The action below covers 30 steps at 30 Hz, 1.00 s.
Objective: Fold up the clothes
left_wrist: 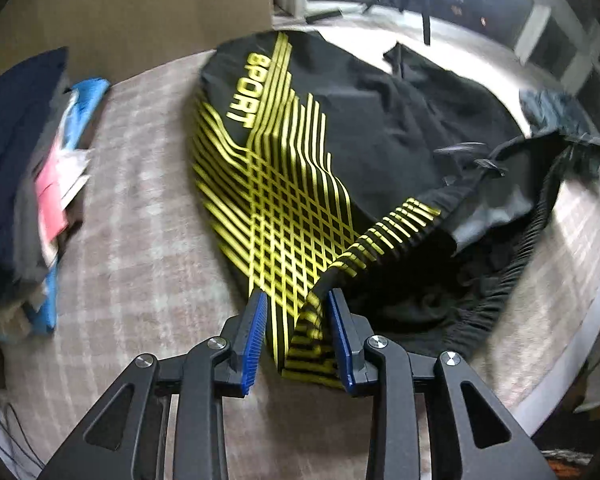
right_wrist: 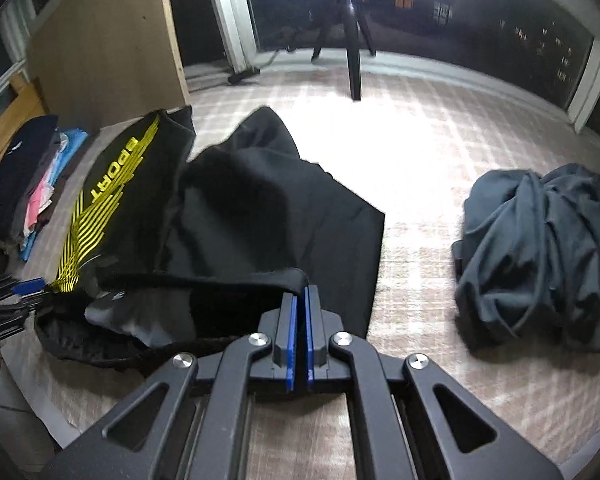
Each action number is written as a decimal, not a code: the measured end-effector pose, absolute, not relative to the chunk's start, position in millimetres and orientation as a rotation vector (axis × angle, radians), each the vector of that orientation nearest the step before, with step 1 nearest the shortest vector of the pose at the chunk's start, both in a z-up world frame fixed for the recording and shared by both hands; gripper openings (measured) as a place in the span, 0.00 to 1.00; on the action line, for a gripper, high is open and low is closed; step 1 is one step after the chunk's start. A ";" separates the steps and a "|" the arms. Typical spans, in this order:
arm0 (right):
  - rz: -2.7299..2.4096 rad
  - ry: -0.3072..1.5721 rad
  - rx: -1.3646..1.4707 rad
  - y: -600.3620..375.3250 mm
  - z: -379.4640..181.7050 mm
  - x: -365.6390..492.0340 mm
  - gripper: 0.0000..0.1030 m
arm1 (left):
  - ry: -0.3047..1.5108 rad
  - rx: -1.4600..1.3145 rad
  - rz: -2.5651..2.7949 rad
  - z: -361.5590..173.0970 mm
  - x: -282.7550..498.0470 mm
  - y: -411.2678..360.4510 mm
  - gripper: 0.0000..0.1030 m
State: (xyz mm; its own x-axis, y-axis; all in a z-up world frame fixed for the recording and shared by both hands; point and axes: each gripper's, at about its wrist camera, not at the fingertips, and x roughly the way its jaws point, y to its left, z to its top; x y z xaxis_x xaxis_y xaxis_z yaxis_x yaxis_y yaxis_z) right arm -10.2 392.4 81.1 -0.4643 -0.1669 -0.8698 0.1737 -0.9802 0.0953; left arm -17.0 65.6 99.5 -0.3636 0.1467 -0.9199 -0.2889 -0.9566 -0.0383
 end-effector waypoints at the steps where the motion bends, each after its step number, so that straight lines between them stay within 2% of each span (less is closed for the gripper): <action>1: -2.522 0.015 1.504 391.7 77.6 -11.3 0.03 | 0.237 -1.541 2.331 103.0 -9.3 64.8 0.28; 4: -2.500 0.036 1.500 390.2 69.7 -14.0 0.03 | 0.218 -1.487 2.328 113.9 44.9 65.8 0.28; 6: -2.485 0.045 1.497 389.4 65.5 -16.9 0.03 | 0.201 -1.472 2.327 117.4 56.4 73.3 0.32; 13: -2.443 0.080 1.474 387.5 60.2 -19.8 0.03 | 0.387 -1.539 2.298 96.8 46.9 117.2 0.35; 14: -2.439 0.076 1.473 388.4 60.1 -19.4 0.03 | 0.420 -1.560 2.292 91.8 45.3 119.6 0.33; 16: -2.426 0.066 1.474 392.5 60.8 -17.4 0.03 | 0.440 -1.598 2.276 84.4 44.6 116.3 0.10; 20: -2.406 0.048 1.457 400.1 68.0 -7.1 0.03 | 0.389 -1.612 2.285 89.9 53.1 92.4 0.08; 22: -2.403 0.051 1.445 400.5 70.6 -3.1 0.03 | 0.396 -1.605 2.320 97.8 60.4 79.5 0.03; 26: -2.396 0.075 1.441 395.3 68.2 -0.9 0.03 | 0.350 -1.586 2.343 109.7 73.5 64.4 0.03; 27: -2.393 0.076 1.445 394.3 66.4 -1.7 0.03 | 0.352 -1.576 2.342 111.4 75.9 67.0 0.04; 29: -2.386 0.076 1.454 391.8 63.0 -3.3 0.03 | 0.383 -1.553 2.339 112.6 78.9 78.4 0.17; 30: -2.382 0.076 1.456 390.7 61.8 -4.0 0.04 | 0.409 -1.544 2.333 111.1 79.0 87.6 0.33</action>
State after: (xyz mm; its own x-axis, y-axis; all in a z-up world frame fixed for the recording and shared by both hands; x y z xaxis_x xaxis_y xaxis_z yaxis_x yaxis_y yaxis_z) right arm -4.0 390.7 61.8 -0.4126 -0.2640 -0.8718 0.3191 -0.9383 0.1331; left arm 79.0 87.6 111.1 -0.3691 0.1005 -0.9239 -0.4091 -0.9102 0.0644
